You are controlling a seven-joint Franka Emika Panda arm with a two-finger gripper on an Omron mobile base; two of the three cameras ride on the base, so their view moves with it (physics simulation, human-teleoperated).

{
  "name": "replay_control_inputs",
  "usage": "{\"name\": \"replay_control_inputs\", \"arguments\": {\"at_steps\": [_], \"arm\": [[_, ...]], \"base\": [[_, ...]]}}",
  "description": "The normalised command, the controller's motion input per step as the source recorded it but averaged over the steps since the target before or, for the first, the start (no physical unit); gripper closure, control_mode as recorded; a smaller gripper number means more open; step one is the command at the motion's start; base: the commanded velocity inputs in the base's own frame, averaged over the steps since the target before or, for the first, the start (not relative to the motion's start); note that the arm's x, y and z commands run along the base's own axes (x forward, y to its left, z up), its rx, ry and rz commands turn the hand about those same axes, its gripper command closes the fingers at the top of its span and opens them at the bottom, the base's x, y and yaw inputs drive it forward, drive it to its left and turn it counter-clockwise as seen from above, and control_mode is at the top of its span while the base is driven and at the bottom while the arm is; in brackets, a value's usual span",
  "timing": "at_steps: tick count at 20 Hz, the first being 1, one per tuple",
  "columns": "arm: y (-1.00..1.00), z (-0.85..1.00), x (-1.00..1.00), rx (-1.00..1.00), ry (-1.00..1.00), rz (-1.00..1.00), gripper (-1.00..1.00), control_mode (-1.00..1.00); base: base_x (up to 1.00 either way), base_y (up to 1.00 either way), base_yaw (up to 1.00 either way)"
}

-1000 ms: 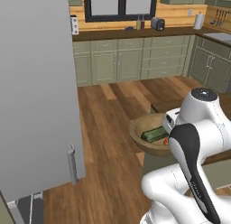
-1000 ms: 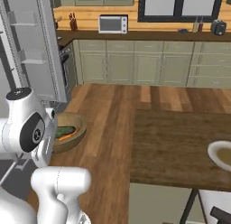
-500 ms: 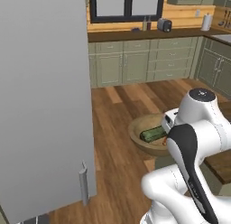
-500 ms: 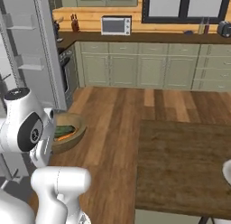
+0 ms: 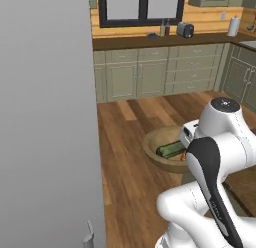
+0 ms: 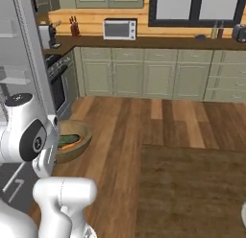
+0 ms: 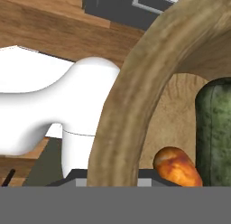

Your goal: Pick the chicken drumstick and cucumber from their plates and place them in the bowl. Then put the bowl in the fridge.

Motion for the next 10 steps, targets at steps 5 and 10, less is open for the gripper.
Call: {"name": "replay_control_inputs", "arguments": {"at_steps": [5, 10], "arm": [[0.00, 0.00, 0.00, 0.00, 0.00, 0.00, 1.00, 1.00], [0.00, 0.00, 0.00, 0.00, 0.00, 0.00, 1.00, 1.00]], "base": [[0.69, -0.32, 0.00], [0.77, -0.18, 0.00]]}}
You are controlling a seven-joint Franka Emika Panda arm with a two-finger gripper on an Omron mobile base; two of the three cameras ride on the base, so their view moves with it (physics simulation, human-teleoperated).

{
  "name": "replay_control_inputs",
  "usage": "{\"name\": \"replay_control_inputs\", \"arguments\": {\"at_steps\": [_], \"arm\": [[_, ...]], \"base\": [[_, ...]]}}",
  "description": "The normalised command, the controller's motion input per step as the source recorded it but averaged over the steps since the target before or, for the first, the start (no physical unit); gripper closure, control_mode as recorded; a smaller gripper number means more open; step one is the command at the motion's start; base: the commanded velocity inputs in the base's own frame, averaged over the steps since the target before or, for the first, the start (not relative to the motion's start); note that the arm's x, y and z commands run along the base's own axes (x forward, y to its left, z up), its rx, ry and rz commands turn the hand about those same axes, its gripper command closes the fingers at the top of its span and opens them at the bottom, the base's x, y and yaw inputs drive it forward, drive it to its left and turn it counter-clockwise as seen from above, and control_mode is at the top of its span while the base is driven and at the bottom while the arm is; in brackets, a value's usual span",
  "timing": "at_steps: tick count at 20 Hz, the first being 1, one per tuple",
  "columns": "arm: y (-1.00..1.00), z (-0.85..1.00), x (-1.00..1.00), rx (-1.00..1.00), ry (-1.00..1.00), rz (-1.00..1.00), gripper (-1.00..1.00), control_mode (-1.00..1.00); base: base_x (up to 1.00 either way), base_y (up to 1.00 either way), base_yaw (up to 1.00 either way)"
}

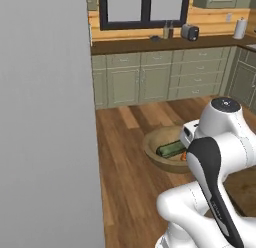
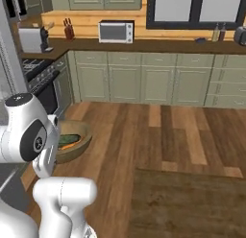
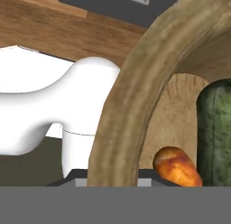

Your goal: Pick the chicken drumstick and cucumber from their plates and place them in the bowl. Then put the bowl in the fridge.

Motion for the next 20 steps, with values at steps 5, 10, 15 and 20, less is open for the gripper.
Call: {"name": "replay_control_inputs", "arguments": {"at_steps": [5, 10, 15, 20], "arm": [[0.00, 0.00, 0.00, 0.00, 0.00, 0.00, 1.00, 1.00], [0.00, 0.00, 0.00, 0.00, 0.00, 0.00, 1.00, 1.00], [0.00, 0.00, 0.00, 0.00, 0.00, 0.00, 1.00, 1.00], [0.00, 0.00, 0.00, 0.00, 0.00, 0.00, 1.00, 1.00]], "base": [[0.70, -0.09, 0.00], [0.63, -0.02, 0.01], [0.58, 0.00, 0.03], [0.03, 0.00, 0.21]]}}
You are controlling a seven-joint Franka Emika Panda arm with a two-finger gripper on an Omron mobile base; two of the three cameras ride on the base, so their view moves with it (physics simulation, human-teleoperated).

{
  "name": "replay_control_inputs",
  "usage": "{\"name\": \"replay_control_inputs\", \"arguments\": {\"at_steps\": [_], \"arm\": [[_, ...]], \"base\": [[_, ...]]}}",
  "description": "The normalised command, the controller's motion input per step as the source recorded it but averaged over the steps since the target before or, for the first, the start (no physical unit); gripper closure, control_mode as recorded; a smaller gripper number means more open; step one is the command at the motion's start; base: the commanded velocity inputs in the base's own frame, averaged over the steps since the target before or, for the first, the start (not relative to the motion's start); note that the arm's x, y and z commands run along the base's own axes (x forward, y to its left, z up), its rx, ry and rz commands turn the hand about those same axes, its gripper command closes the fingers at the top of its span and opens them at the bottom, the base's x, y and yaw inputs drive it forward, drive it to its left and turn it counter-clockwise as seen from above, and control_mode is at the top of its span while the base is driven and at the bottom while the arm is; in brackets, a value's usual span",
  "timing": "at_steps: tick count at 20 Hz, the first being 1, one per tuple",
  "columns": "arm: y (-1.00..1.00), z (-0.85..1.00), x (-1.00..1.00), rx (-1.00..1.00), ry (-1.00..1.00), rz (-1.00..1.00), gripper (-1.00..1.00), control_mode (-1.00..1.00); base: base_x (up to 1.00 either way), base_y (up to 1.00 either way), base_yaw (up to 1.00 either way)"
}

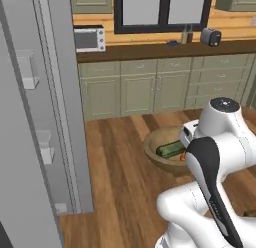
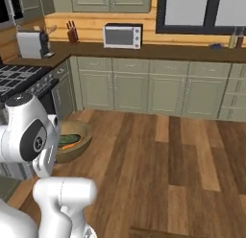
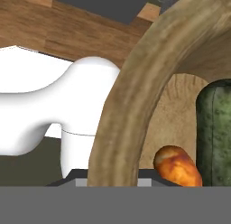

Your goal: Pick the chicken drumstick and cucumber from their plates and place them in the bowl. Then put the bowl in the fridge.

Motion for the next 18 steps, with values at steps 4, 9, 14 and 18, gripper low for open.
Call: {"name": "replay_control_inputs", "arguments": {"at_steps": [4, 9, 14, 18], "arm": [[0.00, 0.00, 0.00, 0.00, 0.00, 0.00, 1.00, 1.00], [0.00, 0.00, 0.00, 0.00, 0.00, 0.00, 1.00, 1.00], [0.00, 0.00, 0.00, 0.00, 0.00, 0.00, 1.00, 1.00], [0.00, 0.00, 0.00, 0.00, 0.00, 0.00, 1.00, 1.00]], "base": [[0.02, 0.00, 0.36], [0.09, 0.00, 0.42], [0.03, 0.01, 0.56], [0.12, 0.02, 0.61]]}}
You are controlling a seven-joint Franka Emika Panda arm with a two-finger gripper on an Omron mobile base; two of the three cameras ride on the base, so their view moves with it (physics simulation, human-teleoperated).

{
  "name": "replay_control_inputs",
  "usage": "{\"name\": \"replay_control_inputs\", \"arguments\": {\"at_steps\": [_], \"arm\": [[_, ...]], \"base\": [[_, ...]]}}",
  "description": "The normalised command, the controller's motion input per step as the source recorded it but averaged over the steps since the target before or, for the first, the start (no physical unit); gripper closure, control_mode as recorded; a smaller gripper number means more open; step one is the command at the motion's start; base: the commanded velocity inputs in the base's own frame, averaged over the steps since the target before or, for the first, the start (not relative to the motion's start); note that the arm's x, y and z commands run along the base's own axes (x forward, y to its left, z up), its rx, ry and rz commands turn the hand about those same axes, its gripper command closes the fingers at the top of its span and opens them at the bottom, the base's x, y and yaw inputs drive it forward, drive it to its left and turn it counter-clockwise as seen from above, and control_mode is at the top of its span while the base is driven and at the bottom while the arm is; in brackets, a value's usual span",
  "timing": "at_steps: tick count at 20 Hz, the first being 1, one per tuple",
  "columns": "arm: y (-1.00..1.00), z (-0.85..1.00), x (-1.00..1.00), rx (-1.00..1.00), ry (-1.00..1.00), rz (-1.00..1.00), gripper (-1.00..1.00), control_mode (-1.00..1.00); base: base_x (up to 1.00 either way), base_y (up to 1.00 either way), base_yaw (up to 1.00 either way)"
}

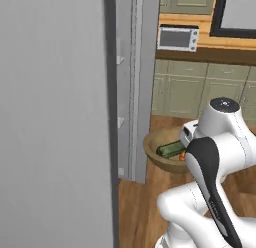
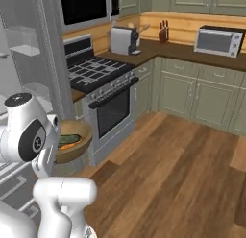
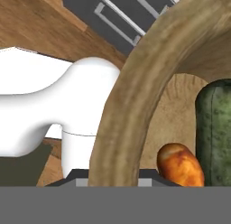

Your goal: Pick the chicken drumstick and cucumber from their plates and place them in the bowl. Then put the bowl in the fridge.

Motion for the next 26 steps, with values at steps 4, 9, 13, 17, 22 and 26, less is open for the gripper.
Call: {"name": "replay_control_inputs", "arguments": {"at_steps": [4, 9, 13, 17, 22, 26], "arm": [[0.00, 0.00, 0.00, 0.00, 0.00, 0.00, 1.00, 1.00], [0.00, 0.00, 0.00, 0.00, 0.00, 0.00, 1.00, 1.00], [0.00, 0.00, 0.00, 0.00, 0.00, 0.00, 1.00, 1.00], [0.00, 0.00, 0.00, 0.00, 0.00, 0.00, 1.00, 1.00], [0.00, 0.00, 0.00, 0.00, 0.00, 0.00, 1.00, 1.00], [0.00, 0.00, 0.00, 0.00, 0.00, 0.00, 1.00, 1.00]], "base": [[0.42, 0.00, 0.60], [0.24, 0.03, 0.58], [0.05, 0.01, 0.60], [0.23, 0.00, 0.63], [0.46, 0.00, 0.61], [0.31, -0.18, 0.55]]}}
